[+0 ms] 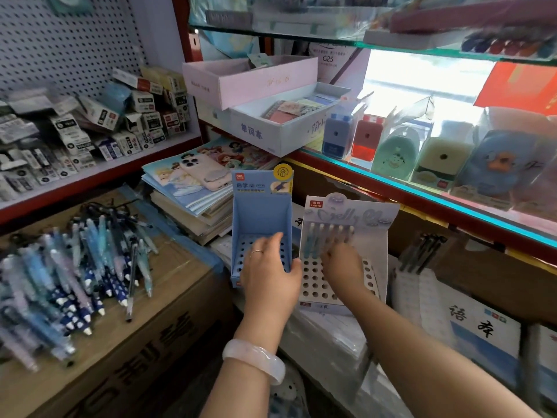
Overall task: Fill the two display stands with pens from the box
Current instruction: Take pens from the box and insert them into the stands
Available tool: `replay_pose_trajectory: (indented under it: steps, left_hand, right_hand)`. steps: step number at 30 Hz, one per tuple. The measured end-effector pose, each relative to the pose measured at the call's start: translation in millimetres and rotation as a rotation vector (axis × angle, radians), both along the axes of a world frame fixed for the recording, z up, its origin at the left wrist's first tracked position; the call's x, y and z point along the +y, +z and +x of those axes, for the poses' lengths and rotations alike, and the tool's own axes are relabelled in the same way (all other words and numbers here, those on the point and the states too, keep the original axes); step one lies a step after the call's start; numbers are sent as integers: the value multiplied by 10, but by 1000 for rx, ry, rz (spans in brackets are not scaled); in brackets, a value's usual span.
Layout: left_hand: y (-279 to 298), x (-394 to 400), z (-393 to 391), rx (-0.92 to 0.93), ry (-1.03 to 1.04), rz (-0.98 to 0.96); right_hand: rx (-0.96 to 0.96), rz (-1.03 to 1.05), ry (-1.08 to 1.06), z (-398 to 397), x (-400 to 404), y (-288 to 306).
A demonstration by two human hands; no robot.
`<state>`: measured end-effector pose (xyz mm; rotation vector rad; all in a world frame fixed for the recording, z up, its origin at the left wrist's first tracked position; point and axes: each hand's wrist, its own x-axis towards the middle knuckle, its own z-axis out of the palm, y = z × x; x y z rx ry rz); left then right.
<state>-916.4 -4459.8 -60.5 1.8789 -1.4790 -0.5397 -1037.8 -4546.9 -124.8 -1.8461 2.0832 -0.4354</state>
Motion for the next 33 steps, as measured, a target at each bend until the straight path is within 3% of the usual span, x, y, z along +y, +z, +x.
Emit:
replay_pose_trajectory:
  steps: [7, 14, 20, 27, 33]
  left_hand:
    - [115, 94, 301, -315, -70, 122]
    - [104, 545, 1531, -521, 65, 233]
    - [101, 978, 2636, -343, 299, 347]
    - [-168, 1333, 3429, -313, 586, 421]
    - [-242, 1167, 3703, 50, 727, 580]
  right_hand:
    - [-121, -70, 143, 64, 206, 421]
    - [-117, -5, 510, 1127, 376, 991]
    - [-29, 97, 866, 2251, 633, 969]
    - [9, 130, 1018, 3147, 797, 827]
    - [9, 144, 1016, 3455, 789, 652]
